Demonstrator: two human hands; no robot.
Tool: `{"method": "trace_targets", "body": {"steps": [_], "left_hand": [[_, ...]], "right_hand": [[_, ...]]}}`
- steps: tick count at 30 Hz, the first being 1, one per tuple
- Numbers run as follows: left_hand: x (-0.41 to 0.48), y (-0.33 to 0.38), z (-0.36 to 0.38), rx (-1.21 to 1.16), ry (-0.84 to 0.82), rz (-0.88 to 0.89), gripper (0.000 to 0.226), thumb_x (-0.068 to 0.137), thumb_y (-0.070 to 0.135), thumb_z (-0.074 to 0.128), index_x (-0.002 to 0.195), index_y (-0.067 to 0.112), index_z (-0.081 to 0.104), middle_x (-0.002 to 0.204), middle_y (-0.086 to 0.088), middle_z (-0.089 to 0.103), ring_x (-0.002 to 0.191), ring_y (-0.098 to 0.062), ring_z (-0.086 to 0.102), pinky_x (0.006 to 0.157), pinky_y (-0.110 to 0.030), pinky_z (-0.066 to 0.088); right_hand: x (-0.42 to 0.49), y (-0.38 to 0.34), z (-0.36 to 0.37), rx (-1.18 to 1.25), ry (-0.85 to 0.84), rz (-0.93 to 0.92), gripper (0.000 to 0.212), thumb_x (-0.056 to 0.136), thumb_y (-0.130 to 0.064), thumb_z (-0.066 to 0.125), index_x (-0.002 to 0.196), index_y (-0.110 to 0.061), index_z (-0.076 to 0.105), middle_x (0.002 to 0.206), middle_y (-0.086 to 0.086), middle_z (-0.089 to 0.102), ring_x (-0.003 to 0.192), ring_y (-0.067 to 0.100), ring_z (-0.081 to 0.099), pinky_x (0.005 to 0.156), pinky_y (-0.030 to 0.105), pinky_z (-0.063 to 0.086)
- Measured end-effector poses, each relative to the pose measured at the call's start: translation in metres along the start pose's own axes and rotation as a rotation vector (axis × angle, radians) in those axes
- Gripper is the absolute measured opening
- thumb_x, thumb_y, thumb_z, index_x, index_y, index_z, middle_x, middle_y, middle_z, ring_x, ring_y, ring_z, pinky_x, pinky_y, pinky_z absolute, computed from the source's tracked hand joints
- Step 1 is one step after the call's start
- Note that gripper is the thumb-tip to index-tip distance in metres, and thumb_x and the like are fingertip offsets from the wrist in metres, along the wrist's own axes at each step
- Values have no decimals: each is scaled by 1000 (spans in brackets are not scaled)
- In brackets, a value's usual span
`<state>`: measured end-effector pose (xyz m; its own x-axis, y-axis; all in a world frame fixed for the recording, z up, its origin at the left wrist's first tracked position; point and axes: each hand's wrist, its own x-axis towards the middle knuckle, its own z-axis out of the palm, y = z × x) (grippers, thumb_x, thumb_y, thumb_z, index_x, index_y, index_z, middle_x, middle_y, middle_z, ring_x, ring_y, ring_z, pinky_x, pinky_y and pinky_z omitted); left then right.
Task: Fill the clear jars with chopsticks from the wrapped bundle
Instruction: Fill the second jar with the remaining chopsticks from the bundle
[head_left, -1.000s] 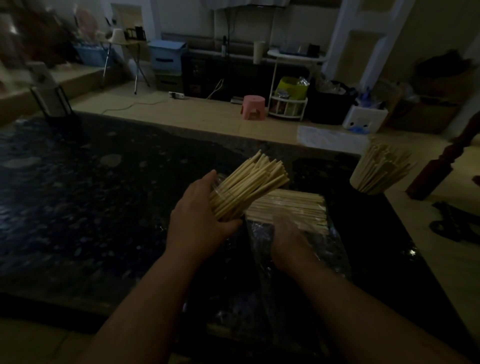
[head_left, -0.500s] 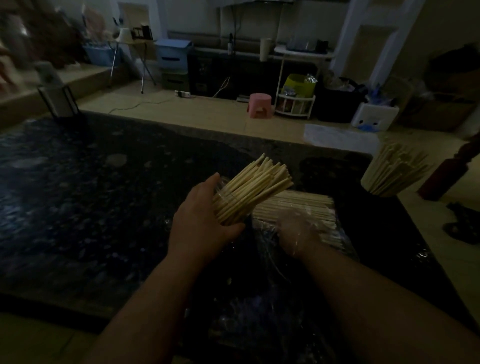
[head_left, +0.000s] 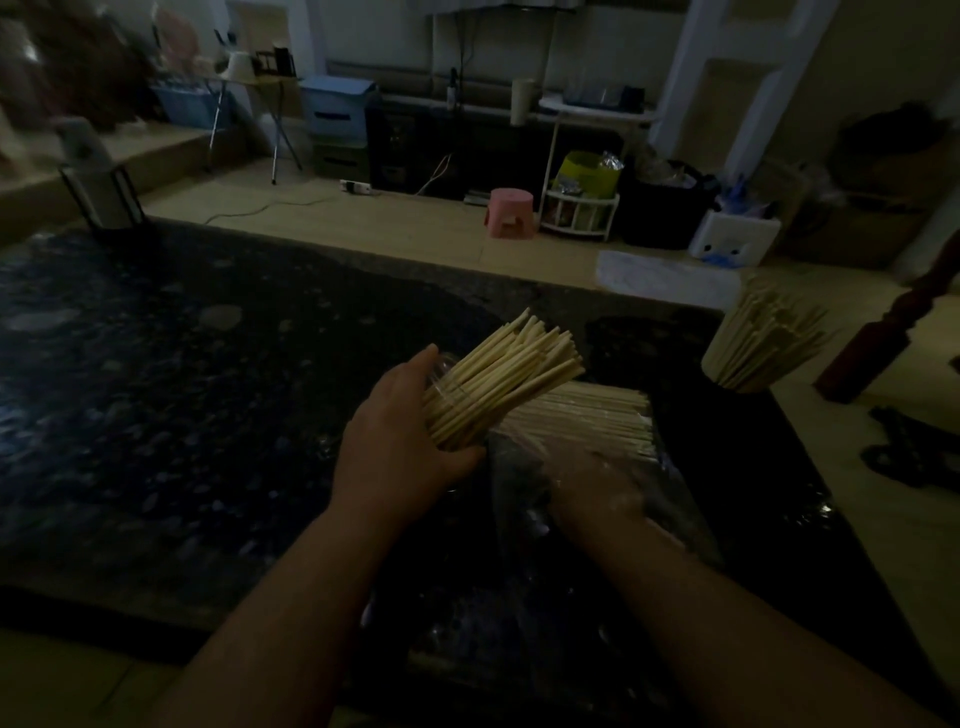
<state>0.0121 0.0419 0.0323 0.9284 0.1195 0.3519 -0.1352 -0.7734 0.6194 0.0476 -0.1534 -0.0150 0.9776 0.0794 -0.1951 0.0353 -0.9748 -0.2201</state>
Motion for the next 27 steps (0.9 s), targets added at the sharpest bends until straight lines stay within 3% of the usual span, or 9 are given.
{"method": "trace_targets", "body": {"steps": [5,10,13,16,21,27], "left_hand": [[-3,5,-2,2,-9,10,106,63,37,86,150,25,28,140,1,45,122,-15,46,97,-29,37],[-8,10,-4,35,-22,17,107,64,38,86,151,25,26,140,0,45,122,-18,47,99,-35,41],[-12,13,-5,73,-34,25,110,62,38,86,152,25,23,140,-2,44,123,-20,47,101,-40,42],[-14,16,-6,101,-44,28,112,62,40,85,152,23,22,142,-4,42,124,-23,46,102,-45,42],[-18,17,-10,96,-13,8,107,60,41,86,149,21,30,140,-4,41,124,-23,44,103,-46,42],[-21,17,-7,94,31,-58,105,60,40,87,147,22,32,139,-6,48,123,-26,49,101,-44,44]], "right_hand": [[-21,4,10,0,3,-7,29,100,-30,42,122,-16,54,129,8,56,118,25,55,96,32,44],[-43,9,9,-162,-98,-37,42,97,-31,50,139,-23,46,136,7,54,120,27,54,97,35,43],[-62,7,-4,-146,-92,-74,34,100,-27,44,132,-21,54,131,7,57,116,29,57,93,38,45],[-81,6,-19,-40,-86,-116,38,96,-34,50,134,-34,52,136,5,55,120,28,54,98,39,44],[-100,5,-55,-65,-31,-89,36,84,-53,62,108,-27,65,108,1,66,102,24,62,78,30,47],[-112,4,-78,-97,210,-196,28,90,-51,44,89,-26,58,93,0,63,90,24,60,68,32,40]]}}
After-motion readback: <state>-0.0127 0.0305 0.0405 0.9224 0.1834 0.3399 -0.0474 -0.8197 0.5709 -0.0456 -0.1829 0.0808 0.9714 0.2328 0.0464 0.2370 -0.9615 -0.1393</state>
